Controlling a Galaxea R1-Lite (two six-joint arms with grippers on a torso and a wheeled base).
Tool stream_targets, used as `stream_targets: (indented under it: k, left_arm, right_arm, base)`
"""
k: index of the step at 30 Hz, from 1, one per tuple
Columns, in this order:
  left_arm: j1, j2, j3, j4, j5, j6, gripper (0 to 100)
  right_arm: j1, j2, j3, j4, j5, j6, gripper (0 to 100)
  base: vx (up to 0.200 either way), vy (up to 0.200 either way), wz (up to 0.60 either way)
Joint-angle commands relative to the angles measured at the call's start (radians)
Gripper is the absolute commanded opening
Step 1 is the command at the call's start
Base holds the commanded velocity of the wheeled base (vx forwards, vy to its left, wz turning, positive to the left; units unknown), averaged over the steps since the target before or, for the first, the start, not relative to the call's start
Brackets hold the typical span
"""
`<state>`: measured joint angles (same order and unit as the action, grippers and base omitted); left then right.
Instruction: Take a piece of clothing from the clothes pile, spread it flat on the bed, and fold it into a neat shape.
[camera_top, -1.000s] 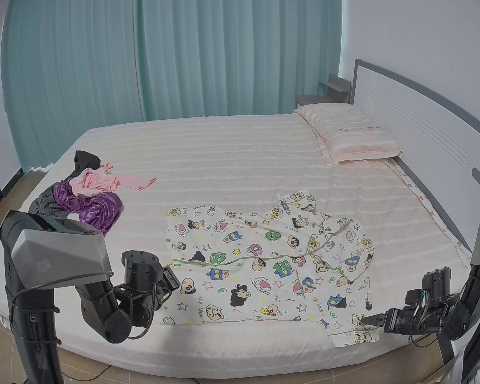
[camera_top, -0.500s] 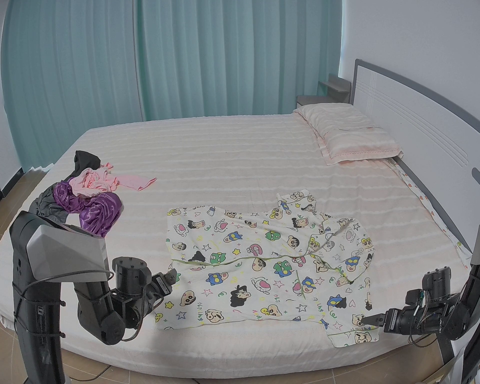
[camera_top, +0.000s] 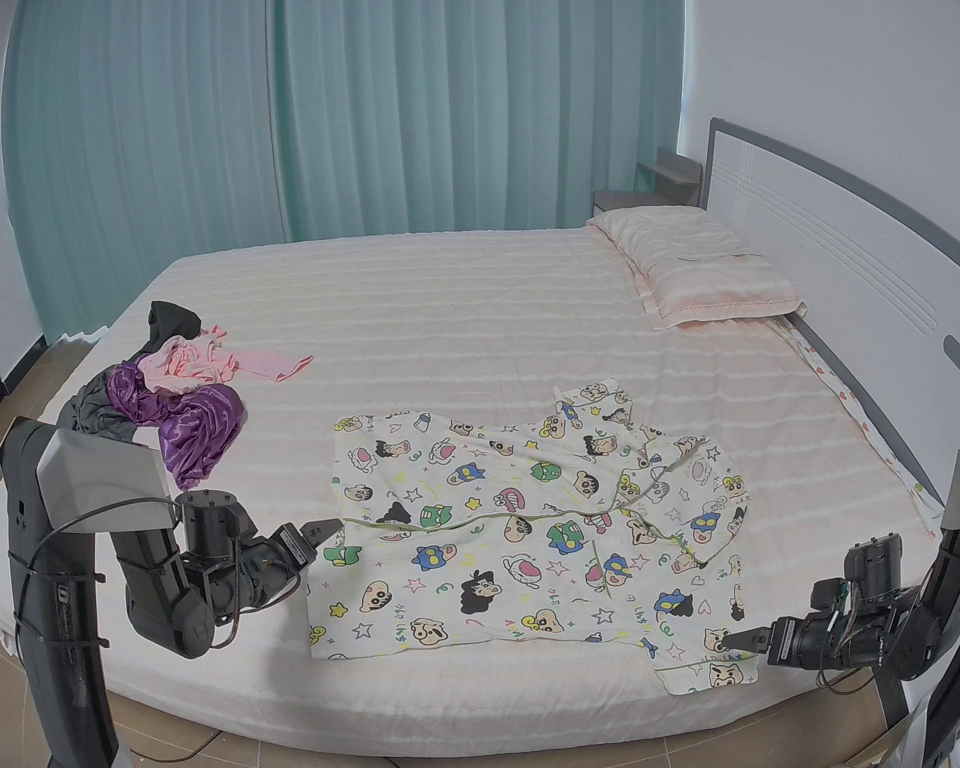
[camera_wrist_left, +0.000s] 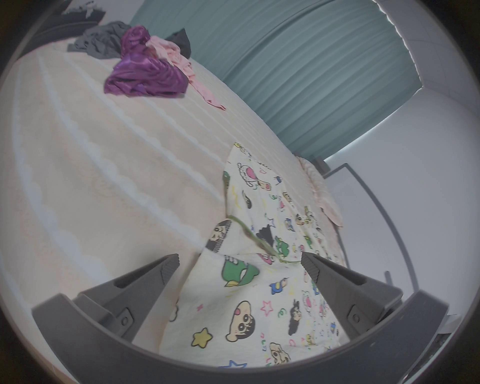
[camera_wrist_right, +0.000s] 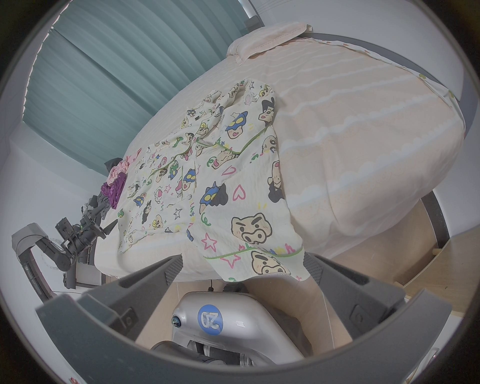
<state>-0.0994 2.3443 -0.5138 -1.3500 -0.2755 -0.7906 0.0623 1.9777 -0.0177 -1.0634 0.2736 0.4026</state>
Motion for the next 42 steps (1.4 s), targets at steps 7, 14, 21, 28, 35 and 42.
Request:
stream_targets:
  k: [7,14,21,28,35,42]
  left_arm:
    - [0.044,0.047,-0.094,0.008,-0.171,-0.015,100]
    - [0.021,0.049,-0.134,0.094,-0.172,0.053,100]
    - [-0.022,0.049,-0.095,0.112,-0.172,0.153,100]
    - [-0.026,0.047,-0.045,0.112,-0.166,0.235,100]
    - [-0.022,0.047,-0.035,0.109,-0.156,0.261,100]
    - [-0.033,0.059,-0.137,0.132,-0.16,0.232,100]
  right_arm:
    - [0.001,0.007,0.018,-0.003,0.001,-0.001,100]
    - [0.001,0.004,0.018,-0.003,0.001,-0.001,100]
    - [0.001,0.003,0.018,-0.001,0.001,-0.001,100]
    - [0.001,0.007,0.018,-0.001,0.002,0.001,100]
    - [0.001,0.007,0.018,-0.001,0.002,0.001,100]
    - [0.002,0.012,0.018,-0.001,0.002,-0.001,100]
  base:
    - [0.0,0.0,0.0]
    - [0.0,0.0,0.0]
    - [0.0,0.0,0.0]
    - [0.0,0.0,0.0]
    - [0.0,0.0,0.0]
    - [0.0,0.0,0.0]
